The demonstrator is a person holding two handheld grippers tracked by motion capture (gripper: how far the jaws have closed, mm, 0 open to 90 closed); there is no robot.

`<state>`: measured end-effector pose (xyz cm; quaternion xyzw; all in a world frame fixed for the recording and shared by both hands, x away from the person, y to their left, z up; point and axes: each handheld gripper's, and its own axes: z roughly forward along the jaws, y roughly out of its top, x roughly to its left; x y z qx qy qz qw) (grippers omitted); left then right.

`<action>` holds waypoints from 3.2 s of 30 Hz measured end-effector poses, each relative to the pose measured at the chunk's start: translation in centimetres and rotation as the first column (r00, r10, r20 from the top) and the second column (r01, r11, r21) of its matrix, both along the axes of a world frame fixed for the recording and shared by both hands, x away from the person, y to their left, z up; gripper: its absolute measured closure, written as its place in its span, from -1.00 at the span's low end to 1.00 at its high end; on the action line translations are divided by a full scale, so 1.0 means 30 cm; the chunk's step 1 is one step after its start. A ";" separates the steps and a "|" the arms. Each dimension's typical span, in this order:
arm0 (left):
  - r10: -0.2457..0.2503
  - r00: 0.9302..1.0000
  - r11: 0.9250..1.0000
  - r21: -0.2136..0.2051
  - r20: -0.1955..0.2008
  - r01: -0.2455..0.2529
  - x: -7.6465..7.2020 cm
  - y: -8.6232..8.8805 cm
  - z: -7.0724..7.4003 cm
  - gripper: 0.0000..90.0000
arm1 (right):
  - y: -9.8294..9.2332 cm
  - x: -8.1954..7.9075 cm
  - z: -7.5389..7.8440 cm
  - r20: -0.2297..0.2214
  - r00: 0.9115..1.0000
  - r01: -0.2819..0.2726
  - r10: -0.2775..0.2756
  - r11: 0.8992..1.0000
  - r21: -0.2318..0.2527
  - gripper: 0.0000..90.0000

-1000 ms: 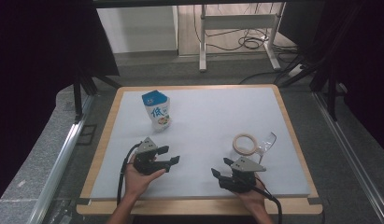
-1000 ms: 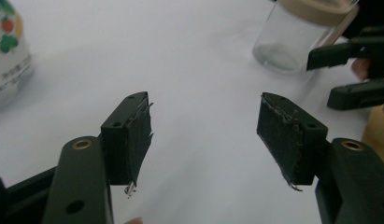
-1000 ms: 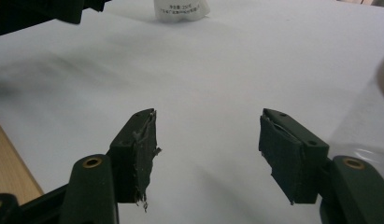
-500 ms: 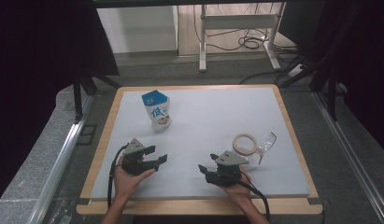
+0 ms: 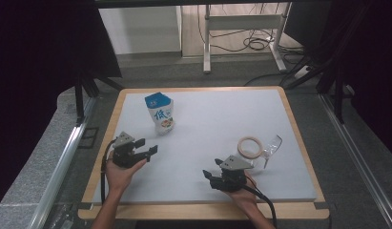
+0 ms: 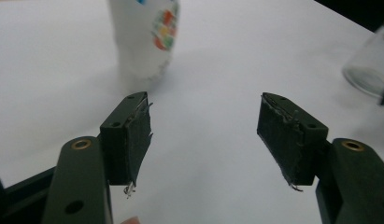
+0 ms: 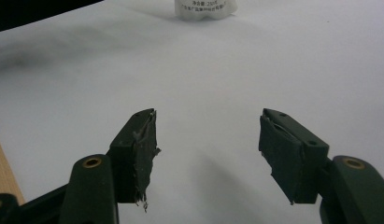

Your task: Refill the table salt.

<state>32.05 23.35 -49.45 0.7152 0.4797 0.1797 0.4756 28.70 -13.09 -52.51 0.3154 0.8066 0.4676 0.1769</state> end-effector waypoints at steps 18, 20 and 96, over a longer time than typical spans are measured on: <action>0.007 0.998 0.998 -0.069 0.061 -0.003 0.282 0.050 0.137 -0.20 | 0.022 -0.021 -0.013 0.001 1.000 -0.021 0.021 0.999 -0.025 -0.17; 0.006 0.998 0.998 -0.062 0.061 -0.002 0.287 0.040 0.138 -0.20 | 0.019 -0.021 -0.013 0.004 1.000 -0.019 0.019 1.000 -0.024 -0.17; -0.089 0.989 0.994 -0.052 0.116 0.095 0.358 -0.013 0.120 0.98 | 0.023 -0.022 -0.020 0.017 1.000 -0.011 0.011 0.999 -0.043 -0.17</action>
